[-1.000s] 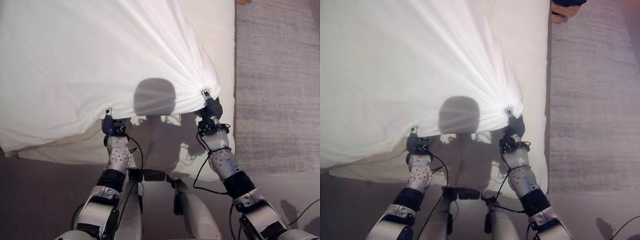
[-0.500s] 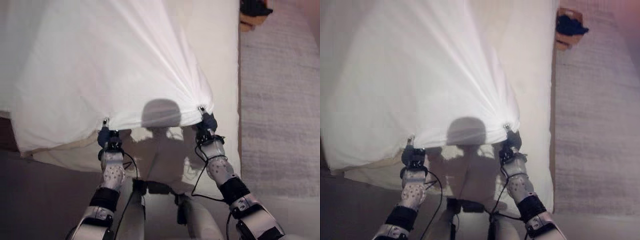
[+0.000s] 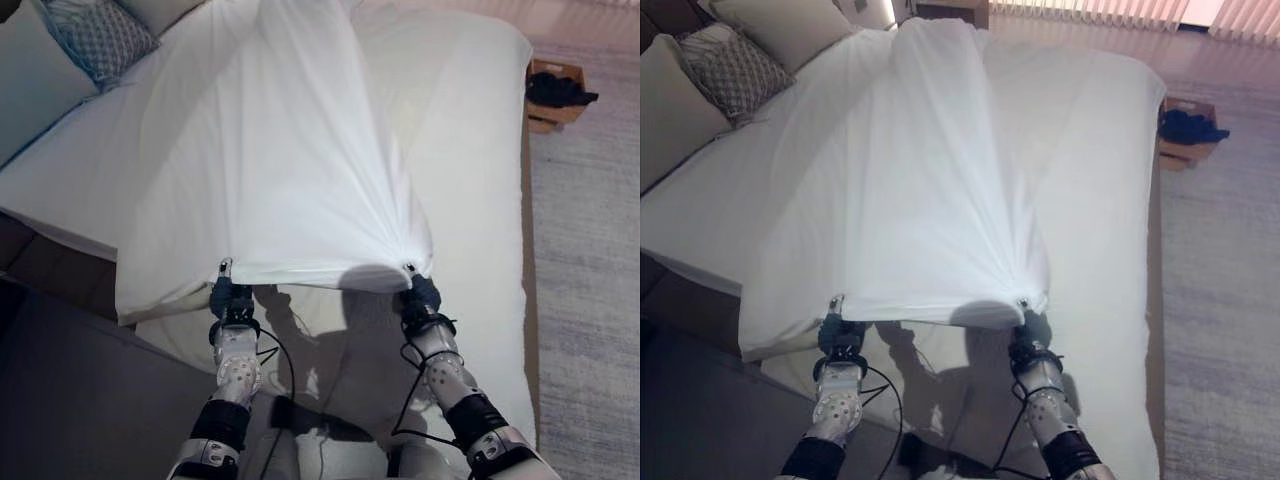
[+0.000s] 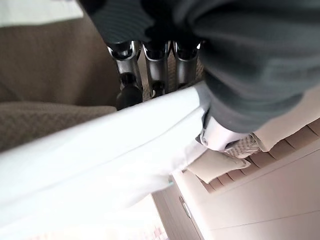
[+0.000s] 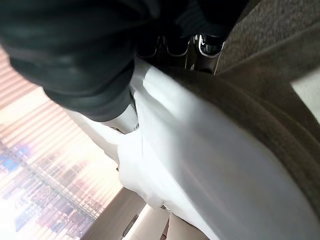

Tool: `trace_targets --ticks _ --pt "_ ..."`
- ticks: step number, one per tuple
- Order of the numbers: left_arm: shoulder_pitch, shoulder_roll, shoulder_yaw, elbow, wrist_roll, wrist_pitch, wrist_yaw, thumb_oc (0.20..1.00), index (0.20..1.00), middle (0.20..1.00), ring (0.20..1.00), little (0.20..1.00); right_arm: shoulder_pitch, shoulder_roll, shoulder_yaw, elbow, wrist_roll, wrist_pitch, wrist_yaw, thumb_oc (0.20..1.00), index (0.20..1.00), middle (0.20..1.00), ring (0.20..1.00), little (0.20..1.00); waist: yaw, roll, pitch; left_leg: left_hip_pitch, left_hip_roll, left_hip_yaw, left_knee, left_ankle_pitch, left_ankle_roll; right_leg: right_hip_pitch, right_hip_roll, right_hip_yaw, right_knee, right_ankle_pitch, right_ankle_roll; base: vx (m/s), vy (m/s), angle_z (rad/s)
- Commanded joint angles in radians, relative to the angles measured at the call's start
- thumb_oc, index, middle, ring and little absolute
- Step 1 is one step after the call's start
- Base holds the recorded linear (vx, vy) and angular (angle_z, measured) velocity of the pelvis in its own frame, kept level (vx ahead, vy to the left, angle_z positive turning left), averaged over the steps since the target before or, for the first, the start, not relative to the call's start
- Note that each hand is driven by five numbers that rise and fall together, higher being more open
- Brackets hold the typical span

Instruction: Make the bed

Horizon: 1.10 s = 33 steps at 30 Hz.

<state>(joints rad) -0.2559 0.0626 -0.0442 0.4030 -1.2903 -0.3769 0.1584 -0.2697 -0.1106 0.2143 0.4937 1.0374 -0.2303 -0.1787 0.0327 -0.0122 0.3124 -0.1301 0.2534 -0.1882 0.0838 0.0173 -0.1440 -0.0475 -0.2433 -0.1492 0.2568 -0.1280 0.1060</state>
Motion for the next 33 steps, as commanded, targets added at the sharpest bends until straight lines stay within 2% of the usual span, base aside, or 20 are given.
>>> trace_targets --ticks 1,2,3,4,5,7,8,9,10,13,15,16,21,22,24,26,27,28,30,33 --pt "0.020 0.094 0.081 -0.093 0.021 -0.074 -0.031 0.200 0.200 0.200 0.200 0.200 0.090 -0.014 0.012 -0.016 0.017 -0.005 0.015 0.200 0.200 0.200 0.200 0.200 -0.002 -0.027 -0.121 0.032 -0.094 -0.025 0.089 -0.075 0.001 -0.030 -0.135 0.057 -0.108 0.204 0.096 0.06 0.410 -0.27" --pt "0.019 0.094 0.081 -0.093 0.021 -0.074 -0.031 0.200 0.200 0.200 0.200 0.200 0.090 -0.013 0.012 -0.016 0.017 -0.005 0.015 0.200 0.200 0.200 0.200 0.200 -0.003 -0.030 -0.123 0.029 -0.097 -0.025 0.089 -0.073 0.002 -0.032 -0.138 0.056 -0.111 0.207 0.097 0.03 0.862 -0.23" --pt "0.012 0.103 0.048 -0.086 0.029 -0.071 -0.040 0.200 0.200 0.200 0.200 0.200 0.096 -0.004 0.019 -0.017 0.021 0.004 0.015 0.200 0.200 0.200 0.200 0.200 0.001 -0.056 -0.120 0.029 -0.148 0.027 0.116 -0.135 0.025 -0.044 -0.205 0.047 -0.140 0.371 0.108 -0.10 0.646 0.09" --pt "-0.005 0.119 0.044 -0.074 0.045 -0.075 -0.031 0.200 0.200 0.200 0.200 0.200 0.076 0.007 0.023 -0.011 0.028 -0.002 0.010 0.200 0.200 0.200 0.200 0.200 0.009 -0.061 -0.111 0.023 -0.159 0.071 0.116 -0.139 0.037 -0.068 -0.220 0.012 -0.149 0.438 0.102 -0.16 0.836 -0.02" --pt "-0.017 0.136 0.038 -0.067 0.065 -0.080 -0.019 0.200 0.200 0.200 0.200 0.200 0.049 0.026 0.038 0.005 0.037 -0.011 0.002 0.200 0.200 0.200 0.200 0.200 0.024 -0.052 -0.104 0.020 -0.161 0.108 0.105 -0.131 0.045 -0.089 -0.224 -0.062 -0.146 0.432 0.094 -0.18 0.618 -0.47" --pt "-0.015 0.141 0.039 -0.066 0.084 -0.075 -0.011 0.200 0.200 0.200 0.200 0.200 0.029 0.041 0.044 0.029 0.041 -0.013 0.003 0.200 0.200 0.200 0.200 0.200 0.033 -0.036 -0.107 0.014 -0.170 0.122 0.079 -0.111 0.058 -0.090 -0.213 -0.099 -0.122 0.379 0.084 -0.12 0.557 -0.86" --pt "-0.020 0.142 0.030 -0.067 0.089 -0.071 -0.020 0.200 0.200 0.200 0.200 0.200 0.007 0.047 0.054 0.048 0.050 -0.017 0.007 0.200 0.200 0.200 0.200 0.200 0.023 -0.014 -0.112 0.021 -0.204 0.129 0.032 -0.077 0.082 -0.099 -0.089 -0.029 -0.016 0.247 0.042 -0.06 0.440 -0.47" --pt "-0.021 0.142 0.030 -0.067 0.089 -0.071 -0.020 0.200 0.200 0.200 0.200 0.200 0.006 0.047 0.054 0.049 0.050 -0.017 0.007 0.200 0.200 0.200 0.200 0.200 0.023 -0.014 -0.113 0.020 -0.205 0.129 0.030 -0.075 0.082 -0.102 -0.089 -0.028 -0.016 0.248 0.042 -0.04 0.729 -0.01" --pt "-0.014 0.142 0.025 -0.071 0.097 -0.052 -0.027 0.200 0.200 0.200 0.200 0.200 0.006 0.048 0.065 0.053 0.056 -0.014 0.020 0.200 0.200 0.200 0.200 0.200 0.020 -0.009 -0.123 0.041 -0.235 0.125 -0.007 -0.057 0.098 -0.092 0.058 -0.015 0.044 0.107 -0.001 0.01 0.424 0.17" --pt "-0.002 0.133 0.032 -0.067 0.130 -0.044 -0.012 0.200 0.200 0.200 0.200 0.200 0.021 0.050 0.083 0.064 0.068 -0.018 0.040 0.200 0.200 0.200 0.200 0.200 0.012 -0.025 -0.130 0.082 -0.294 0.121 -0.053 -0.037 0.113 -0.096 0.226 0.009 0.039 0.044 -0.037 0.04 0.355 0.10" --pt "0.005 0.128 0.035 -0.066 0.137 -0.043 -0.014 0.200 0.200 0.200 0.200 0.200 0.024 0.048 0.084 0.069 0.074 -0.024 0.043 0.200 0.200 0.200 0.200 0.200 0.008 -0.029 -0.133 0.088 -0.315 0.113 -0.063 -0.030 0.116 -0.091 0.266 0.035 0.004 0.045 -0.044 0.06 0.202 0.22" --pt "0.007 0.107 0.026 -0.058 0.138 -0.047 -0.018 0.200 0.200 0.200 0.200 0.200 0.052 0.033 0.073 0.060 0.071 -0.031 0.038 0.200 0.200 0.200 0.200 0.200 -0.016 -0.028 -0.134 0.098 -0.365 0.084 -0.067 -0.018 0.117 -0.055 0.295 0.113 -0.068 0.044 -0.066 0.06 0.156 0.38" --pt "0.026 0.065 0.004 -0.060 0.144 -0.026 -0.024 0.200 0.200 0.200 0.200 0.200 0.090 0.014 0.050 0.035 0.088 -0.041 0.027 0.200 0.200 0.200 0.200 0.200 -0.057 -0.001 -0.118 0.050 -0.392 0.146 0.093 -0.051 0.060 -0.022 0.242 0.050 -0.066 0.044 -0.077 0.06 0.191 0.78" --pt "0.023 0.048 -0.005 -0.050 0.125 -0.018 -0.031 0.200 0.200 0.200 0.200 0.200 0.101 0.007 0.036 0.037 0.093 -0.045 0.020 0.200 0.200 0.200 0.200 0.200 -0.079 -0.004 -0.106 0.035 -0.308 0.266 0.138 -0.076 0.067 0.002 0.198 0.034 -0.079 0.032 -0.064 -0.01 0.233 1.02" --pt "0.027 0.048 -0.010 -0.044 0.126 -0.015 -0.034 0.200 0.200 0.200 0.200 0.200 0.102 0.009 0.038 0.036 0.098 -0.046 0.014 0.200 0.200 0.200 0.200 0.200 -0.075 -0.002 -0.108 0.031 -0.286 0.268 0.142 -0.083 0.073 0.012 0.190 0.038 -0.085 0.027 -0.058 0.04 0.223 0.87" --pt "0.038 0.047 -0.006 -0.044 0.111 -0.017 -0.027 0.200 0.200 0.200 0.200 0.200 0.103 0.018 0.034 0.042 0.102 -0.042 0.002 0.200 0.200 0.200 0.200 0.200 -0.066 -0.013 -0.131 0.018 -0.238 0.212 0.131 -0.072 0.082 0.016 0.163 0.063 -0.089 0.021 -0.043 0.15 0.279 -0.02" --pt "0.038 0.049 -0.003 -0.048 0.099 -0.025 -0.015 0.200 0.200 0.200 0.200 0.200 0.095 0.023 0.039 0.049 0.088 -0.045 -0.010 0.200 0.200 0.200 0.200 0.200 -0.048 -0.028 -0.144 0.006 -0.173 0.094 0.120 -0.031 0.071 0.017 0.122 0.103 -0.086 0.022 -0.026 0.11 0.255 -0.04" --pt "0.038 0.049 -0.003 -0.048 0.099 -0.025 -0.015 0.200 0.200 0.200 0.200 0.200 0.095 0.023 0.039 0.049 0.088 -0.045 -0.010 0.200 0.200 0.200 0.200 0.200 -0.048 -0.028 -0.144 0.005 -0.173 0.094 0.120 -0.031 0.071 0.016 0.122 0.103 -0.086 0.022 -0.026 0.23 0.535 0.00" --pt "0.033 0.056 0.012 -0.046 0.084 -0.035 0.002 0.200 0.200 0.200 0.200 0.200 0.077 0.024 0.037 0.054 0.077 -0.034 -0.020 0.200 0.200 0.200 0.200 0.200 -0.037 -0.027 -0.160 0.020 -0.074 -0.018 0.069 0.042 0.044 0.018 0.078 0.160 -0.078 0.022 0.002 0.21 0.567 -0.20" --pt "0.023 0.062 0.013 -0.041 0.074 -0.037 0.006 0.200 0.200 0.200 0.200 0.200 0.059 0.021 0.035 0.056 0.071 -0.023 -0.026 0.200 0.200 0.200 0.200 0.200 -0.024 -0.023 -0.174 0.038 -0.042 -0.106 0.069 0.043 -0.001 0.017 0.009 0.224 -0.073 0.062 0.048 0.15 0.666 -0.46"
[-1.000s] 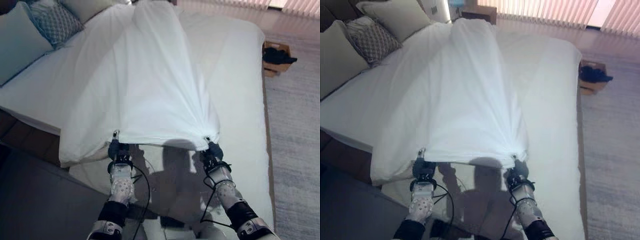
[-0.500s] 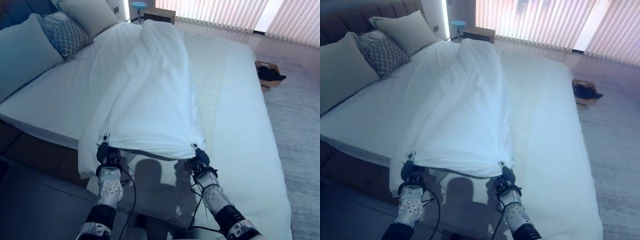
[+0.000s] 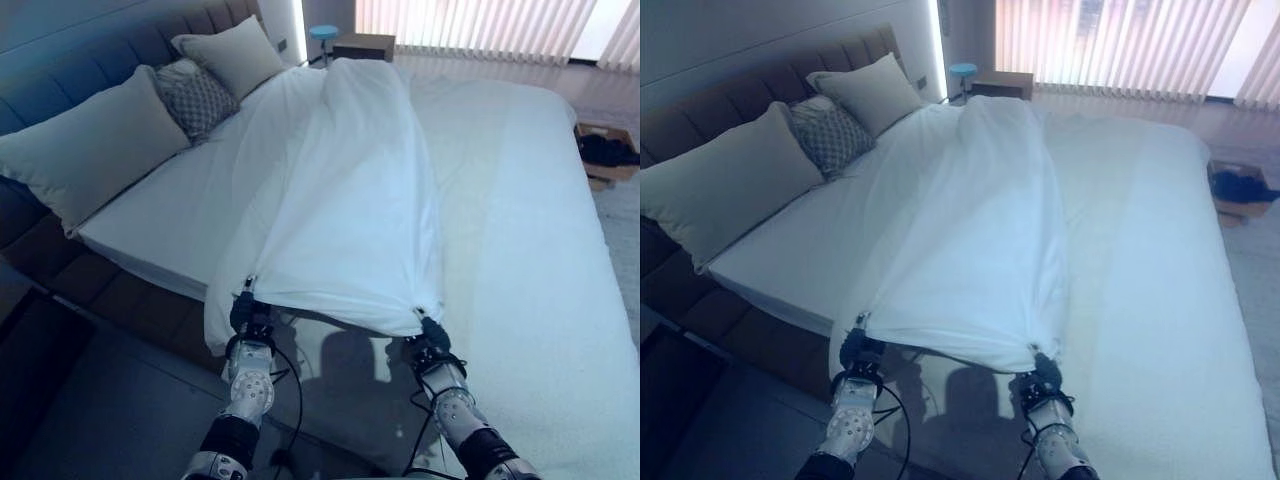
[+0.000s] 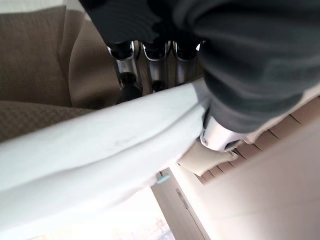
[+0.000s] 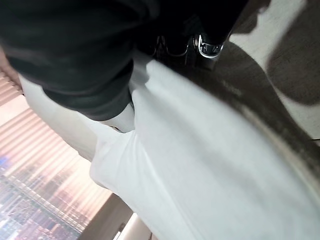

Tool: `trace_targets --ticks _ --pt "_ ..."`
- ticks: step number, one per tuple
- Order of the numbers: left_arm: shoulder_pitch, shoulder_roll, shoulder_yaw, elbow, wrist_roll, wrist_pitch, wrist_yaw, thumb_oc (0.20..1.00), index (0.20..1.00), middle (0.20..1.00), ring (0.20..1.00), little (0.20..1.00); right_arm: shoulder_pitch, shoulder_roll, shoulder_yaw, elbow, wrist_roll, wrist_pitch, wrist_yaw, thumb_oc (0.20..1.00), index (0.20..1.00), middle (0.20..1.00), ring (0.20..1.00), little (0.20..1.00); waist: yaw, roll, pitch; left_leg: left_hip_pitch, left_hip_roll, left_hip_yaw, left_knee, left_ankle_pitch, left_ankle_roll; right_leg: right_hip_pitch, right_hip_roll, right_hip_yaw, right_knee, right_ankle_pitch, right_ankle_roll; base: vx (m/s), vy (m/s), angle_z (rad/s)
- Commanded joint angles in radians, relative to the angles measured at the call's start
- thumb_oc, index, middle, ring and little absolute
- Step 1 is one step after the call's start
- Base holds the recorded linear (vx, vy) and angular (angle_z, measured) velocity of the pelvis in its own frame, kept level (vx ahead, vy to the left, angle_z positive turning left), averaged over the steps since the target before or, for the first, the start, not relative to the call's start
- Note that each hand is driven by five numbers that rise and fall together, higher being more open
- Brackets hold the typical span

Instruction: Make the bed

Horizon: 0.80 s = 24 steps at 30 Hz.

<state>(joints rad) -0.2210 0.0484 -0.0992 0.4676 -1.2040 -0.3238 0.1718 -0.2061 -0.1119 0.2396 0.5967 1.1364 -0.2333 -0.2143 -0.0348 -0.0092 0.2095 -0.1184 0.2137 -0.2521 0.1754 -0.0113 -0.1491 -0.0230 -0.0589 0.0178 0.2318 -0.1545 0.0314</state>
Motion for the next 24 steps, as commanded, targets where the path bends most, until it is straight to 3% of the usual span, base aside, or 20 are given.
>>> trace_targets --ticks 1,2,3,4,5,7,10,11,13,17,18,19,22,24 --pt "-0.024 0.077 0.059 -0.102 -0.015 -0.085 -0.010 0.200 0.200 0.200 0.200 0.200 -0.013 0.025 0.005 -0.051 -0.033 -0.016 0.006 0.200 0.200 0.200 0.200 0.200 0.045 -0.030 -0.069 0.030 -0.044 -0.064 0.022 -0.013 0.001 0.003 -0.226 0.084 -0.055 0.138 0.147 0.10 0.771 -0.64" --pt "-0.024 0.080 0.055 -0.097 -0.009 -0.077 -0.019 0.200 0.200 0.200 0.200 0.200 -0.011 0.019 0.002 -0.057 -0.049 -0.003 0.008 0.200 0.200 0.200 0.200 0.200 0.042 -0.034 -0.070 0.037 -0.070 -0.030 0.031 -0.064 0.007 0.012 -0.265 0.078 -0.066 0.187 0.161 0.06 0.552 -0.64" --pt "-0.025 0.080 0.055 -0.097 -0.009 -0.077 -0.019 0.200 0.200 0.200 0.200 0.200 -0.011 0.019 0.002 -0.057 -0.049 -0.003 0.008 0.200 0.200 0.200 0.200 0.200 0.042 -0.036 -0.072 0.034 -0.072 -0.030 0.031 -0.061 0.008 0.010 -0.266 0.079 -0.068 0.190 0.162 0.02 0.720 -0.57" --pt "-0.022 0.091 0.032 -0.088 0.013 -0.069 -0.030 0.200 0.200 0.200 0.200 0.200 -0.006 0.023 0.004 -0.057 -0.065 0.005 0.009 0.200 0.200 0.200 0.200 0.200 0.049 -0.053 -0.063 0.044 -0.116 0.020 0.035 -0.115 0.039 -0.018 -0.318 0.071 -0.074 0.327 0.153 -0.04 0.683 -0.62" --pt "-0.022 0.102 0.033 -0.082 0.018 -0.072 -0.030 0.200 0.200 0.200 0.200 0.200 -0.017 0.032 0.001 -0.051 -0.065 0.000 0.006 0.200 0.200 0.200 0.200 0.200 0.063 -0.059 -0.056 0.045 -0.132 0.055 0.026 -0.118 0.056 -0.055 -0.341 0.025 -0.075 0.395 0.139 -0.08 0.896 -0.65" --pt "-0.016 0.123 0.036 -0.080 0.041 -0.077 -0.022 0.200 0.200 0.200 0.200 0.200 -0.040 0.056 0.014 -0.035 -0.059 -0.008 0.008 0.200 0.200 0.200 0.200 0.200 0.078 -0.045 -0.041 0.051 -0.137 0.110 -0.008 -0.099 0.069 -0.083 -0.334 -0.092 -0.067 0.377 0.125 -0.11 0.651 -0.67" --pt "0.019 0.123 0.054 -0.098 0.038 -0.075 -0.031 0.200 0.200 0.200 0.200 0.200 -0.066 0.064 0.040 -0.030 -0.056 -0.005 0.034 0.200 0.200 0.200 0.200 0.200 0.090 -0.022 -0.042 0.088 -0.161 0.162 -0.110 -0.054 0.096 -0.094 -0.201 -0.165 0.008 0.225 0.098 -0.04 0.582 -0.39" --pt "0.027 0.124 0.062 -0.106 0.041 -0.075 -0.031 0.200 0.200 0.200 0.200 0.200 -0.068 0.065 0.044 -0.033 -0.058 -0.004 0.038 0.200 0.200 0.200 0.200 0.200 0.099 -0.021 -0.046 0.091 -0.170 0.176 -0.126 -0.044 0.100 -0.093 -0.188 -0.215 0.019 0.203 0.094 -0.02 0.468 -0.22" --pt "0.049 0.120 0.076 -0.124 0.051 -0.073 -0.020 0.200 0.200 0.200 0.200 0.200 -0.068 0.059 0.065 -0.060 -0.069 -0.005 0.052 0.200 0.200 0.200 0.200 0.200 0.112 -0.020 -0.041 0.118 -0.193 0.192 -0.164 -0.028 0.107 -0.081 -0.113 -0.288 0.047 0.124 0.073 0.00 0.357 -0.27" --pt "0.056 0.097 0.081 -0.105 0.054 -0.072 -0.016 0.200 0.200 0.200 0.200 0.200 -0.066 0.054 0.079 -0.067 -0.061 -0.018 0.071 0.200 0.200 0.200 0.200 0.200 0.107 -0.044 -0.044 0.141 -0.250 0.191 -0.194 0.000 0.103 -0.071 0.044 -0.245 -0.001 0.078 0.051 0.02 0.180 -0.30" --pt "0.056 0.097 0.081 -0.105 0.054 -0.072 -0.016 0.200 0.200 0.200 0.200 0.200 -0.066 0.054 0.079 -0.067 -0.061 -0.018 0.071 0.200 0.200 0.200 0.200 0.200 0.107 -0.043 -0.046 0.138 -0.250 0.190 -0.195 0.002 0.103 -0.073 0.044 -0.246 -0.005 0.082 0.051 0.03 0.100 -0.05" --pt "0.062 0.086 0.085 -0.087 0.057 -0.078 -0.017 0.200 0.200 0.200 0.200 0.200 -0.058 0.044 0.079 -0.066 -0.066 -0.024 0.068 0.200 0.200 0.200 0.200 0.200 0.103 -0.060 -0.051 0.138 -0.281 0.182 -0.200 0.006 0.109 -0.035 0.080 -0.213 -0.081 0.079 0.025 0.03 0.085 0.12" --pt "0.076 0.065 0.066 -0.084 0.062 -0.061 -0.024 0.200 0.200 0.200 0.200 0.200 -0.027 0.034 0.084 -0.070 -0.074 -0.022 0.063 0.200 0.200 0.200 0.200 0.200 0.085 -0.048 -0.060 0.153 -0.289 0.173 -0.223 0.011 0.112 -0.017 0.081 -0.180 -0.103 0.092 0.017 0.06 0.045 0.55" --pt "0.085 0.056 0.056 -0.087 0.065 -0.051 -0.024 0.200 0.200 0.200 0.200 0.200 -0.001 0.029 0.072 -0.067 -0.084 -0.017 0.056 0.200 0.200 0.200 0.200 0.200 0.074 -0.039 -0.060 0.146 -0.296 0.186 -0.200 0.003 0.106 0.011 0.064 -0.217 -0.135 0.096 0.016 0.06 0.006 0.51"
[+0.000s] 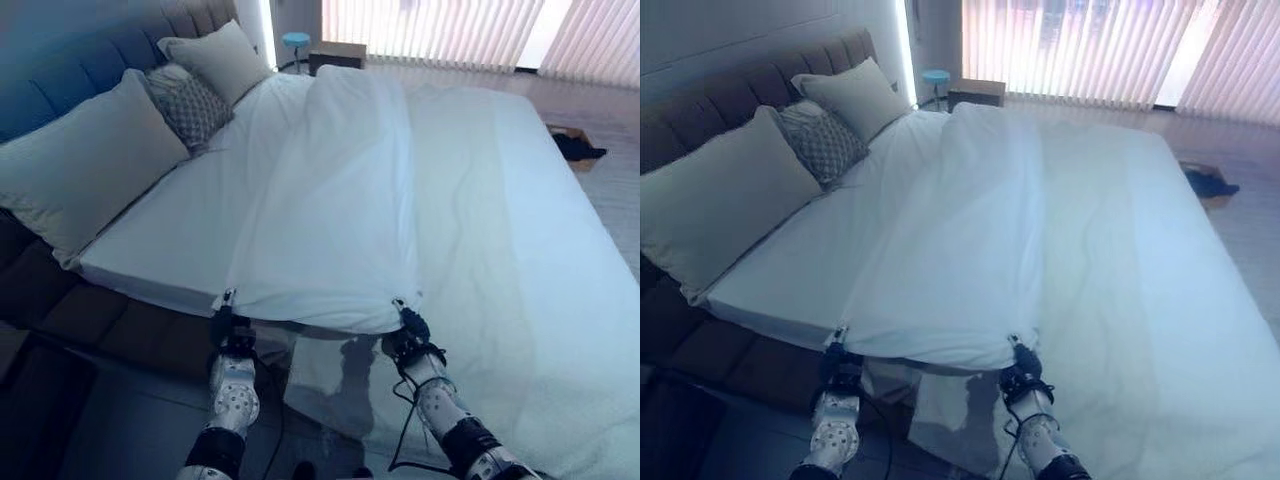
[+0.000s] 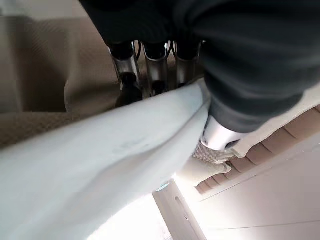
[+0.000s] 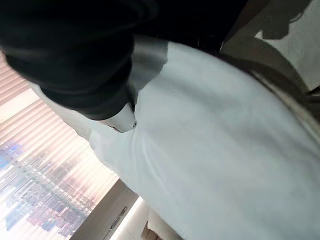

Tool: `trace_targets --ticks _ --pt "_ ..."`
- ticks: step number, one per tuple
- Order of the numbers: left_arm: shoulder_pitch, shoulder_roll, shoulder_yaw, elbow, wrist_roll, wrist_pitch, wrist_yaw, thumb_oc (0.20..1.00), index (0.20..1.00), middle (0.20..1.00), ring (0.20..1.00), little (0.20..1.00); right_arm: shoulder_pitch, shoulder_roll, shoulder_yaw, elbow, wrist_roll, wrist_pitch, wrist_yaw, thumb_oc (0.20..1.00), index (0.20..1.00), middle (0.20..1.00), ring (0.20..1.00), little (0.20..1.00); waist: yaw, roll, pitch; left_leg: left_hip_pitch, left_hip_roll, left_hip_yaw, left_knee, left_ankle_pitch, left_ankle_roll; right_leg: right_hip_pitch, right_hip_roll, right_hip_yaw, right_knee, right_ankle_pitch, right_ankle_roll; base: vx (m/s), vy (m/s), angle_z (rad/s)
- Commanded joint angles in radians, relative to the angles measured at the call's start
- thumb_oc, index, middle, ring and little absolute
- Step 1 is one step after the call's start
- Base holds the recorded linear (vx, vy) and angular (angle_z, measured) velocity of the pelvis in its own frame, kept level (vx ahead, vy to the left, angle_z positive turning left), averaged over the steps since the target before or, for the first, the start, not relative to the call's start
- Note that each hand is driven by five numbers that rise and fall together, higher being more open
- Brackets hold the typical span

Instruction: Make the bed

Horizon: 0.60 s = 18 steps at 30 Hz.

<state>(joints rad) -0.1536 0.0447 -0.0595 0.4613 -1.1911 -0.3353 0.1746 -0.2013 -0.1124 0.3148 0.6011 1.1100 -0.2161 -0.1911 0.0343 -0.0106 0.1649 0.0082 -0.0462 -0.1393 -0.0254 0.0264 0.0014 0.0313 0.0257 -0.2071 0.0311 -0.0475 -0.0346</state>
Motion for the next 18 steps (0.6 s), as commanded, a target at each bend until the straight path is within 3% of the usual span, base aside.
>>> trace_targets --ticks 1,4,6,10,11,12,16,18 --pt "0.019 0.055 0.011 -0.081 0.053 -0.034 -0.029 0.200 0.200 0.200 0.200 0.200 0.005 0.025 -0.012 -0.069 -0.057 -0.033 0.029 0.200 0.200 0.200 0.200 0.200 0.001 -0.037 -0.011 0.007 -0.043 0.082 0.036 -0.045 -0.053 -0.037 -0.030 -0.005 0.058 -0.011 0.082 0.01 0.023 0.50" --pt "0.034 0.042 0.002 -0.084 0.052 -0.032 -0.033 0.200 0.200 0.200 0.200 0.200 0.022 0.014 -0.013 -0.054 -0.066 -0.029 0.018 0.200 0.200 0.200 0.200 0.200 -0.003 -0.039 0.012 -0.056 -0.048 0.121 0.196 -0.073 -0.093 -0.024 -0.055 -0.022 0.046 -0.017 0.079 -0.04 0.062 0.64" --pt "0.056 0.027 0.008 -0.096 0.023 -0.036 -0.025 0.200 0.200 0.200 0.200 0.200 0.020 0.017 -0.016 -0.043 -0.065 -0.029 0.001 0.200 0.200 0.200 0.200 0.200 0.005 -0.051 0.020 -0.069 0.017 0.163 0.206 -0.091 -0.089 -0.016 -0.083 -0.025 0.039 -0.015 0.091 -0.03 0.128 0.17" --pt "0.090 0.020 0.026 -0.098 0.014 -0.045 0.006 0.200 0.200 0.200 0.200 0.200 0.009 0.022 -0.011 -0.024 -0.084 -0.017 -0.023 0.200 0.200 0.200 0.200 0.200 0.030 -0.057 -0.003 -0.075 0.108 0.086 0.113 -0.026 -0.091 -0.007 -0.096 0.011 0.031 -0.021 0.104 0.08 0.133 -0.33" --pt "0.090 0.019 0.026 -0.098 0.014 -0.045 0.007 0.200 0.200 0.200 0.200 0.200 0.009 0.022 -0.011 -0.024 -0.084 -0.017 -0.023 0.200 0.200 0.200 0.200 0.200 0.030 -0.057 -0.002 -0.072 0.108 0.085 0.110 -0.025 -0.092 -0.006 -0.096 0.011 0.032 -0.022 0.103 0.10 0.212 -0.19" --pt "0.090 0.019 0.032 -0.091 0.017 -0.050 0.018 0.200 0.200 0.200 0.200 0.200 0.002 0.013 -0.017 -0.009 -0.110 -0.010 -0.032 0.200 0.200 0.200 0.200 0.200 0.036 -0.051 -0.004 -0.074 0.132 0.043 0.085 -0.002 -0.101 0.005 -0.107 0.023 0.037 -0.034 0.108 0.09 0.241 -0.01" --pt "0.085 0.024 0.033 -0.086 0.024 -0.049 0.024 0.200 0.200 0.200 0.200 0.200 0.002 0.005 -0.018 -0.010 -0.128 0.004 -0.039 0.200 0.200 0.200 0.200 0.200 0.045 -0.035 -0.004 -0.069 0.127 0.019 0.086 -0.012 -0.104 0.017 -0.135 0.031 0.048 -0.039 0.125 0.09 0.270 0.01" --pt "0.075 0.037 0.017 -0.090 0.050 -0.038 0.027 0.200 0.200 0.200 0.200 0.200 0.003 0.005 -0.007 -0.037 -0.142 0.016 -0.038 0.200 0.200 0.200 0.200 0.200 0.046 -0.035 -0.007 -0.063 0.082 0.022 0.121 -0.062 -0.077 0.022 -0.185 0.046 0.073 -0.021 0.154 0.10 0.453 -0.09"
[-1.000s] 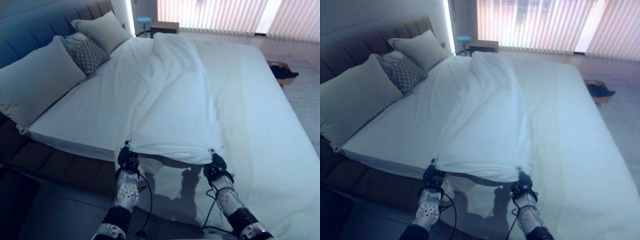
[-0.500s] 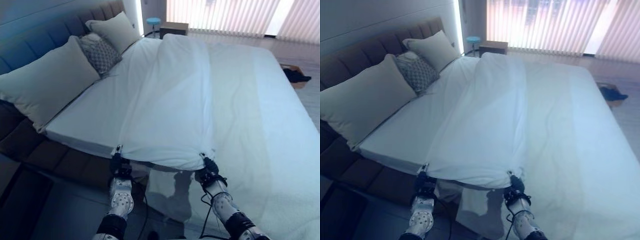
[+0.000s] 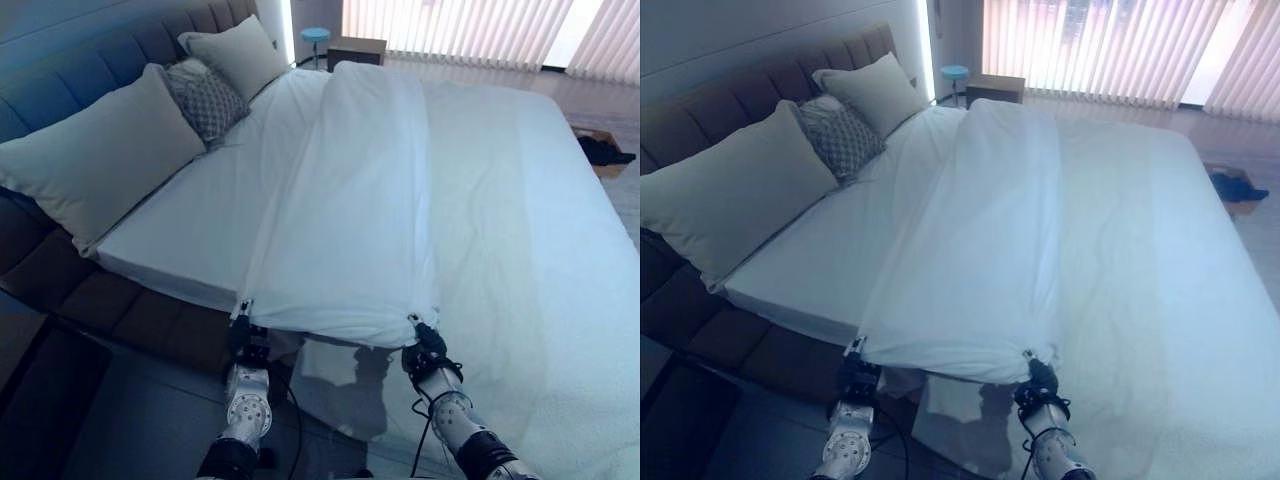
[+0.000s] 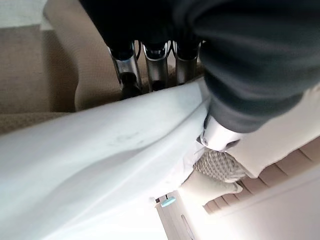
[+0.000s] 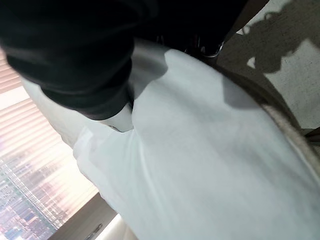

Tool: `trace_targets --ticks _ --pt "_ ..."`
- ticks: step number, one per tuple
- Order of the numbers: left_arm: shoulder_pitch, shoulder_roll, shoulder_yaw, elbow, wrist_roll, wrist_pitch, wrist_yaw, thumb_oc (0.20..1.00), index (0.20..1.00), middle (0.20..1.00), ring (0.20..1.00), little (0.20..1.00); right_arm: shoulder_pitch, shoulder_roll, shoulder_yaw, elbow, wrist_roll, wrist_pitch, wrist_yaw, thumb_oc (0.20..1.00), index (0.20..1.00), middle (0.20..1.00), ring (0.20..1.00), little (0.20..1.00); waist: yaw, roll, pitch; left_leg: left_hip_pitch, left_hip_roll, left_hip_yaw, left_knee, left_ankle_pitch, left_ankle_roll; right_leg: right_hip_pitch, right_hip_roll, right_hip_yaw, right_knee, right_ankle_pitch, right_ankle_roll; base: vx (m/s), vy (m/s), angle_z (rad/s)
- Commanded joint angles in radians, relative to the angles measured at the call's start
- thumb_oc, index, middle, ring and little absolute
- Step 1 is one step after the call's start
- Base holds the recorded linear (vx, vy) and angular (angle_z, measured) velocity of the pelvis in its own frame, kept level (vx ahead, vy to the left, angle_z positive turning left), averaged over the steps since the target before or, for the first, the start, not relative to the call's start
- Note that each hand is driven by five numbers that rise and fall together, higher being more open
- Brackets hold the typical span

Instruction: Make the bed

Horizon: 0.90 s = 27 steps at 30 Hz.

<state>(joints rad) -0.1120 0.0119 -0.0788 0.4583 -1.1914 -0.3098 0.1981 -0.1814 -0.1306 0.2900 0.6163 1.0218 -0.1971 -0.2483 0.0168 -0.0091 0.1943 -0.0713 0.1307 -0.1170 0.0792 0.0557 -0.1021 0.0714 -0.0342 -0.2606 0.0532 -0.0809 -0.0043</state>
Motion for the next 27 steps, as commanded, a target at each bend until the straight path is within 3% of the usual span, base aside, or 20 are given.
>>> trace_targets --ticks 1,4,5,7,11,14,15,16,21,27 --pt "0.024 0.076 0.032 -0.091 0.056 -0.067 0.006 0.200 0.200 0.200 0.200 0.200 -0.022 0.028 0.022 -0.062 -0.054 -0.004 0.024 0.200 0.200 0.200 0.200 0.200 0.065 -0.038 -0.034 0.015 -0.112 0.010 0.033 -0.105 0.039 -0.022 -0.138 0.108 0.064 0.023 0.131 0.08 0.534 0.11" --pt "-0.022 0.103 0.030 -0.120 0.088 -0.081 0.009 0.200 0.200 0.200 0.200 0.200 -0.058 0.031 0.045 -0.135 -0.051 -0.015 0.051 0.200 0.200 0.200 0.200 0.200 0.071 -0.040 -0.026 0.012 -0.156 0.040 0.049 -0.126 0.069 -0.063 -0.192 0.125 0.119 0.097 0.153 0.01 0.357 0.12" --pt "-0.022 0.103 0.030 -0.120 0.088 -0.081 0.009 0.200 0.200 0.200 0.200 0.200 -0.058 0.031 0.045 -0.135 -0.052 -0.015 0.051 0.200 0.200 0.200 0.200 0.200 0.072 -0.040 -0.026 0.011 -0.156 0.041 0.049 -0.126 0.069 -0.064 -0.193 0.126 0.120 0.097 0.153 0.00 0.338 -0.25" --pt "-0.057 0.134 0.047 -0.175 0.115 -0.104 0.008 0.200 0.200 0.200 0.200 0.200 -0.103 0.030 0.061 -0.235 -0.061 -0.038 0.085 0.200 0.200 0.200 0.200 0.200 0.075 -0.038 -0.019 0.018 -0.174 0.059 0.040 -0.131 0.085 -0.095 -0.219 0.125 0.154 0.153 0.152 -0.01 0.355 -0.08" --pt "-0.067 0.148 0.086 -0.242 0.134 -0.139 0.016 0.200 0.200 0.200 0.200 0.200 -0.122 0.014 0.072 -0.355 -0.091 -0.058 0.128 0.200 0.200 0.200 0.200 0.200 0.081 -0.031 -0.013 0.028 -0.174 0.076 0.019 -0.128 0.095 -0.115 -0.219 0.099 0.177 0.145 0.142 -0.01 0.201 -0.10" --pt "-0.046 0.137 0.113 -0.290 0.151 -0.170 0.004 0.200 0.200 0.200 0.200 0.200 -0.065 -0.014 0.043 -0.484 -0.112 -0.091 0.192 0.200 0.200 0.200 0.200 0.200 0.067 -0.040 -0.006 0.031 -0.193 0.065 -0.011 -0.114 0.104 -0.153 -0.109 0.139 0.138 0.076 0.117 0.02 0.124 -0.12" --pt "-0.045 0.137 0.113 -0.291 0.151 -0.170 0.004 0.200 0.200 0.200 0.200 0.200 -0.064 -0.014 0.043 -0.485 -0.112 -0.091 0.192 0.200 0.200 0.200 0.200 0.200 0.067 -0.040 -0.006 0.032 -0.193 0.065 -0.012 -0.114 0.104 -0.152 -0.108 0.139 0.137 0.076 0.117 -0.02 0.034 0.00" --pt "-0.026 0.128 0.121 -0.273 0.142 -0.169 0.007 0.200 0.200 0.200 0.200 0.200 -0.019 -0.015 0.047 -0.490 -0.122 -0.100 0.192 0.200 0.200 0.200 0.200 0.200 0.072 -0.044 0.009 0.023 -0.198 0.069 -0.021 -0.103 0.104 -0.158 -0.098 0.085 0.106 0.071 0.110 0.00 0.000 0.00" --pt "0.011 0.119 0.118 -0.207 0.144 -0.146 0.015 0.200 0.200 0.200 0.200 0.200 0.058 -0.016 0.039 -0.425 -0.123 -0.089 0.172 0.200 0.200 0.200 0.200 0.200 0.068 -0.045 0.029 -0.008 -0.196 0.075 -0.056 -0.074 0.101 -0.164 -0.085 0.104 0.053 0.081 0.118 -0.05 -0.006 0.07" --pt "0.040 0.113 0.080 -0.029 0.173 -0.085 0.027 0.200 0.200 0.200 0.200 0.200 0.086 -0.007 0.060 -0.155 -0.201 -0.024 0.105 0.200 0.200 0.200 0.200 0.200 0.078 -0.038 0.079 -0.076 -0.188 0.084 -0.127 -0.020 0.085 -0.193 -0.085 0.070 -0.040 0.114 0.122 -0.06 -0.042 0.04"
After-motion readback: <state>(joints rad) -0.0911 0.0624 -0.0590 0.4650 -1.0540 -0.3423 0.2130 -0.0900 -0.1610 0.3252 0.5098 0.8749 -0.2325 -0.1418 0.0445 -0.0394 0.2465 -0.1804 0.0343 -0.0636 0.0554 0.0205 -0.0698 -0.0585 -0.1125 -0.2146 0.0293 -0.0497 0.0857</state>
